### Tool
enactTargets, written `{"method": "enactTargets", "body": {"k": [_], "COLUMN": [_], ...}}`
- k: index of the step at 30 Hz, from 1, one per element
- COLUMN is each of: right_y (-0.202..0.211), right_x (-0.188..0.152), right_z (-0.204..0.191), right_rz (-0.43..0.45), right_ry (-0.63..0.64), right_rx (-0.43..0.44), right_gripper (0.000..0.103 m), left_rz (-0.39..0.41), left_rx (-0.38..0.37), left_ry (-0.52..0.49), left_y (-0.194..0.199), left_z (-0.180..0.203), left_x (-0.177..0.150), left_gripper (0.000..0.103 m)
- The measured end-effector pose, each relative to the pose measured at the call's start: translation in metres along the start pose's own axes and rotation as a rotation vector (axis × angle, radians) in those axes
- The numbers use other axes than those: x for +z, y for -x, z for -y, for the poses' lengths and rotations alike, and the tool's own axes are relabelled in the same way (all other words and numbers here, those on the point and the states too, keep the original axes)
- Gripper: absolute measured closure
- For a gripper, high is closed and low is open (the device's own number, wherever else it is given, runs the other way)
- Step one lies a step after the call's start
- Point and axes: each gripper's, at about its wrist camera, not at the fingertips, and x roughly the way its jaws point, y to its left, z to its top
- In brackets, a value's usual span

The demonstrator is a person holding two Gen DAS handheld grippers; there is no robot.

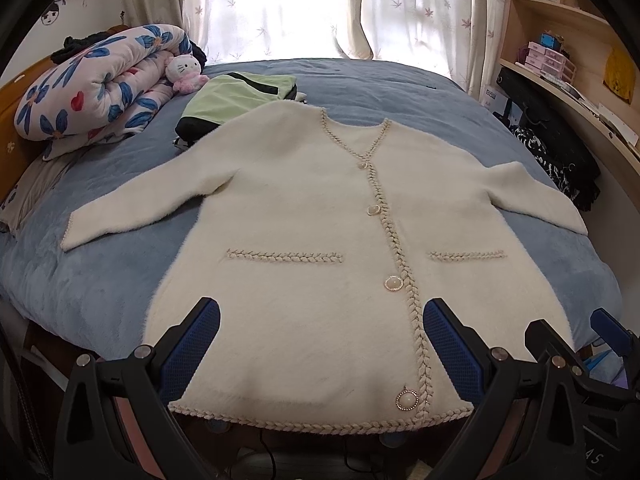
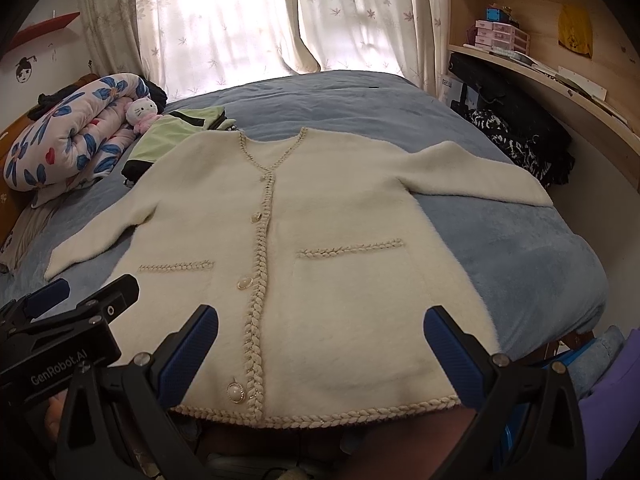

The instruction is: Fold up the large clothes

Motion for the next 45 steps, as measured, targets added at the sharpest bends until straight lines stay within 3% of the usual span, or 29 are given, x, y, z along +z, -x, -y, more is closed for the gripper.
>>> {"method": "enactTargets", "body": {"k": [33,45], "right_y": [-0.003,-0.011], "right_x": [-0.005,0.004], "right_z": [-0.01,-0.007], "right_rz": [-0.005,0.031], "right_ry": [0.006,-0.007], "right_rx": [0.006,0.008], "right_gripper": [0.0,0.0], "left_rz": [-0.011,-0.007], "left_rx": [0.011,-0.023], "left_ry": [0.003,-0.019], "left_y": [-0.002,-0.013], "left_z": [-0.007,-0.005], "left_x": [-0.001,0.012], "left_gripper": [0.002,0.002]}}
